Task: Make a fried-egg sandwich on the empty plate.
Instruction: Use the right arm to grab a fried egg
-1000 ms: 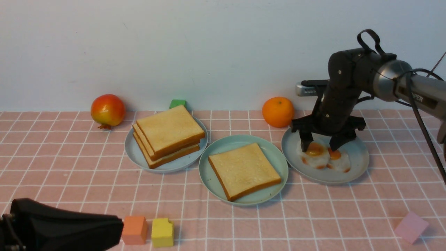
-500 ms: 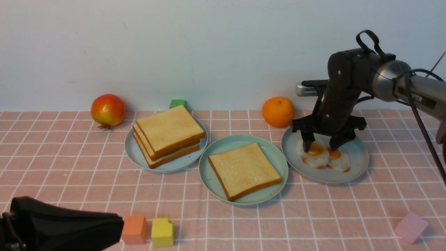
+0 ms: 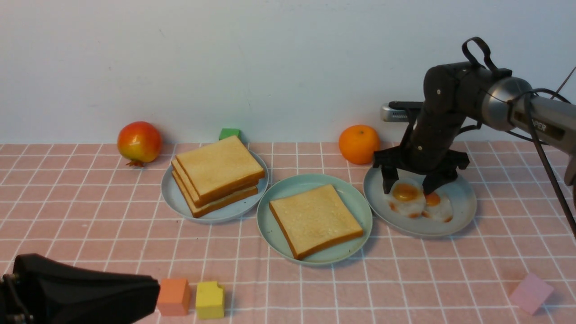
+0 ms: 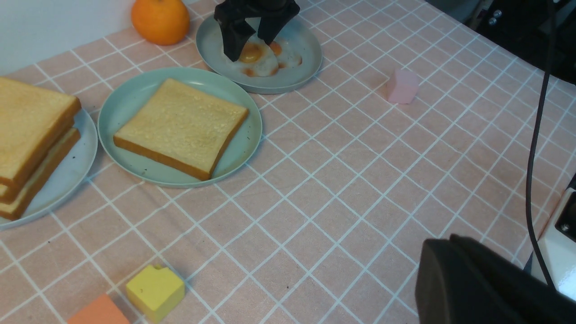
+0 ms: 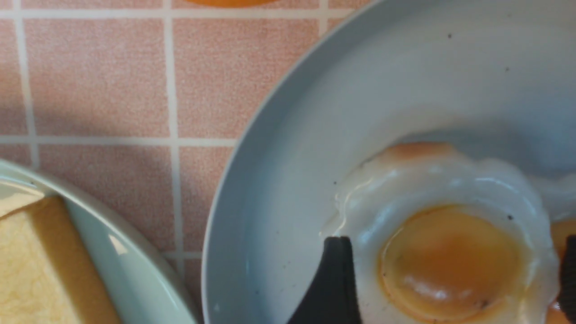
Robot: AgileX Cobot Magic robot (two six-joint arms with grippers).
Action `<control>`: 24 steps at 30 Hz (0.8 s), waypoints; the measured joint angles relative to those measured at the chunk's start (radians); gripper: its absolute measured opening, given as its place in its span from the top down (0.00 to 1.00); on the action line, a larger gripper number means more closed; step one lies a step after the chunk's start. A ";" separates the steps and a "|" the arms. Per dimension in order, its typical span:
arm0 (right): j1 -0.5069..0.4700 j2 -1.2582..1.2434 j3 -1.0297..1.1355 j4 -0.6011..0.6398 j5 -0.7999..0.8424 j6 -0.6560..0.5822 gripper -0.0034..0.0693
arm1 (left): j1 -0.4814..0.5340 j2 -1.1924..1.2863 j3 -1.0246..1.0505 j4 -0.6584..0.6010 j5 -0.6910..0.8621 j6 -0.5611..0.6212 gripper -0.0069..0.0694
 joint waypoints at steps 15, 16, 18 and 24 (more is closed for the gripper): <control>0.007 0.012 -0.009 -0.058 0.023 0.001 0.33 | 0.000 0.000 0.000 0.000 0.000 0.000 0.89; 0.007 0.012 -0.009 -0.058 0.023 0.001 0.33 | 0.000 0.000 0.000 0.000 0.000 0.000 0.89; 0.009 0.013 -0.011 -0.060 0.024 0.001 0.33 | 0.000 0.000 0.000 0.000 0.000 0.000 0.89; 0.036 0.015 -0.011 -0.112 0.024 0.002 0.34 | 0.000 0.000 0.000 0.000 0.000 0.000 0.89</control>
